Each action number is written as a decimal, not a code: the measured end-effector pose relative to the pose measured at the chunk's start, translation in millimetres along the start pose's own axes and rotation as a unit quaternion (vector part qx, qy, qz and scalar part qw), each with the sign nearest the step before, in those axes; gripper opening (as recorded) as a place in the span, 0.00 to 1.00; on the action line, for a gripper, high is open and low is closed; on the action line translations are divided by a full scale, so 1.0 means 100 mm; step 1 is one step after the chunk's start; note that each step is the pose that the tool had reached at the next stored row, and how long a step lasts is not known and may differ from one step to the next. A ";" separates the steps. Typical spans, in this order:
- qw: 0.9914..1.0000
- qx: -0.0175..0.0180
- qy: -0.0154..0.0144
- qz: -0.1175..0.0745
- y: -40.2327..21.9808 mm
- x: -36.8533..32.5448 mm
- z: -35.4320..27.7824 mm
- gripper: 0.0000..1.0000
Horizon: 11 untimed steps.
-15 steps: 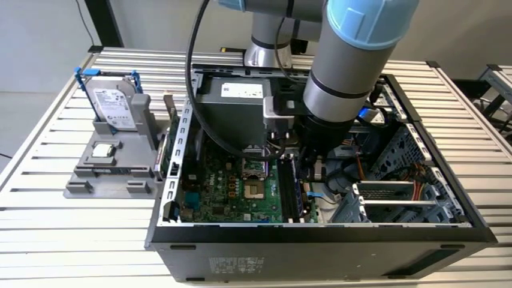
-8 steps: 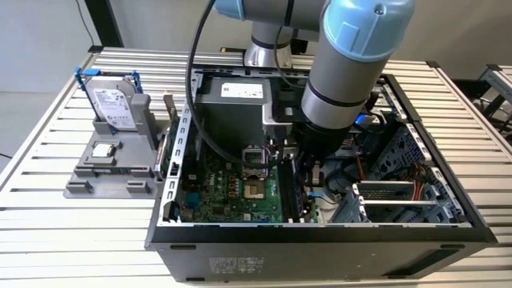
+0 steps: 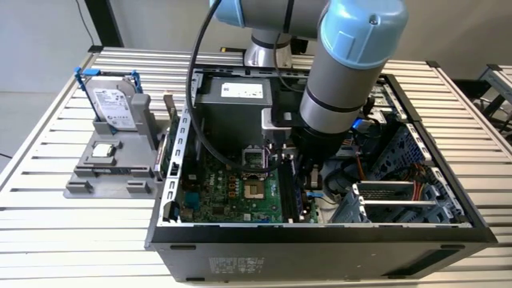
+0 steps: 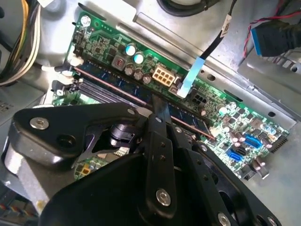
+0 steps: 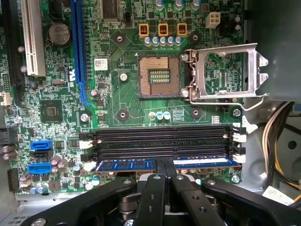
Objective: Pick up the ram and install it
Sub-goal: 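Press down the ram until it locks into place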
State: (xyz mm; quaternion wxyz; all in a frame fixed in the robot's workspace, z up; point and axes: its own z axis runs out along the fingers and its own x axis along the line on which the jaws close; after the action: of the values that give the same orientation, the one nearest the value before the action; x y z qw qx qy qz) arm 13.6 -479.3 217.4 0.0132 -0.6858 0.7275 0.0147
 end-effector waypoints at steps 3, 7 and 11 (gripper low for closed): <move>1.000 0.000 0.000 0.000 -0.002 -0.008 -0.040 0.00; 1.000 0.000 -0.001 0.000 0.000 -0.012 -0.215 0.00; 1.000 0.000 -0.001 0.000 0.001 -0.018 -0.400 0.00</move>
State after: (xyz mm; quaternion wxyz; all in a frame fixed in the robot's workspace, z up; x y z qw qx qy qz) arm 13.6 -479.1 257.5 0.0139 -0.6858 0.7275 0.0152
